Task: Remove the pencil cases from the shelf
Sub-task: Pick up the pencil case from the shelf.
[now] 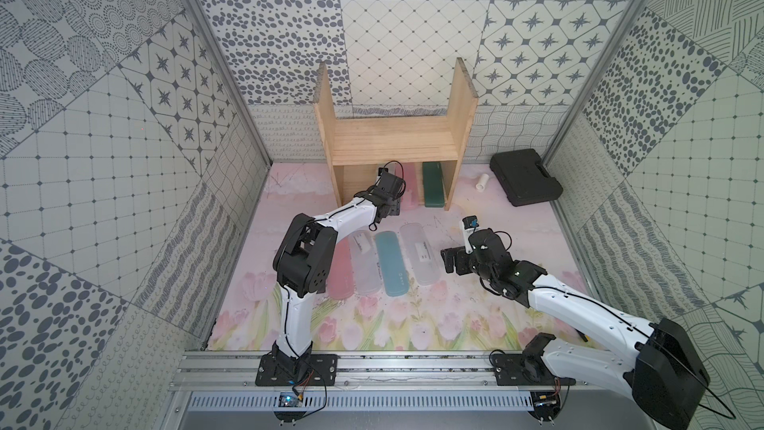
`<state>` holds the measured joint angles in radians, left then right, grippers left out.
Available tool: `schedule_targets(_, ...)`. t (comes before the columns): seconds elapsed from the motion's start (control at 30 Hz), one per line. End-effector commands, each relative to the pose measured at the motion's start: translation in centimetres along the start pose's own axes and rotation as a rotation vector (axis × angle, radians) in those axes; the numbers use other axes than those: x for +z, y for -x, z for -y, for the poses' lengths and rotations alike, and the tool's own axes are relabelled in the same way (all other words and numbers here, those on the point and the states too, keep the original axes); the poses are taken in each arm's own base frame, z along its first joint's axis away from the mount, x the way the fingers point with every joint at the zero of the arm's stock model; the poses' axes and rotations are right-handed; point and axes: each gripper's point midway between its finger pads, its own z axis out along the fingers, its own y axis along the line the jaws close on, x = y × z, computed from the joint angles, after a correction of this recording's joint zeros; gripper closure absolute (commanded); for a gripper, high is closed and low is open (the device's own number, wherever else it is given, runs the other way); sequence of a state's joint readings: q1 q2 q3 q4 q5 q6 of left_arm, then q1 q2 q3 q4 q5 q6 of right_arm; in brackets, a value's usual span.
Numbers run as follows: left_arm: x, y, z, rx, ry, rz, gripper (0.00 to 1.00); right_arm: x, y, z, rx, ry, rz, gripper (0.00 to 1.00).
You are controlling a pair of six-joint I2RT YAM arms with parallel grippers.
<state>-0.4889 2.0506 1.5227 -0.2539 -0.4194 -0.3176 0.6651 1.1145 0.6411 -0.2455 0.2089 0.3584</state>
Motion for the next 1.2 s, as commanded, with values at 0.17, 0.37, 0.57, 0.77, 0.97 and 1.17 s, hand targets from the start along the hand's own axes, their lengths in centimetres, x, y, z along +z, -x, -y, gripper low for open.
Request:
schedule_targets(0.17, -1.1, -0.5, -0.6, 0.003, -0.009, -0.013, 0.3, 0.3, 0.3, -0.1, 0.0, 0.01, 0.02, 0.02)
schedule_targets(0.37, -3.8, -0.9, -1.3, -0.028, -0.024, 0.01, 0.32, 0.3, 0.3, -0.1, 0.0, 0.009, 0.02, 0.02)
schedule_targets(0.57, -7.4, -2.7, -2.1, -0.029, -0.021, 0.02, 0.34, 0.3, 0.4, 0.0, 0.003, 0.005, 0.025, 0.02)
schedule_targets(0.77, -12.1, -5.4, -2.0, -0.01, -0.032, 0.039, 0.34, -0.3, 0.8, 0.5, 0.013, -0.014, 0.053, 0.02)
schedule_targets(0.97, -16.4, -8.5, -0.4, -0.006, -0.082, 0.048, 0.34, -1.8, 1.8, 2.0, 0.051, -0.076, 0.121, 0.02)
schedule_targets(1.17, -19.4, -10.8, 2.4, 0.022, -0.107, 0.064, 0.34, -3.9, 2.7, 4.3, 0.09, -0.18, 0.198, 0.02)
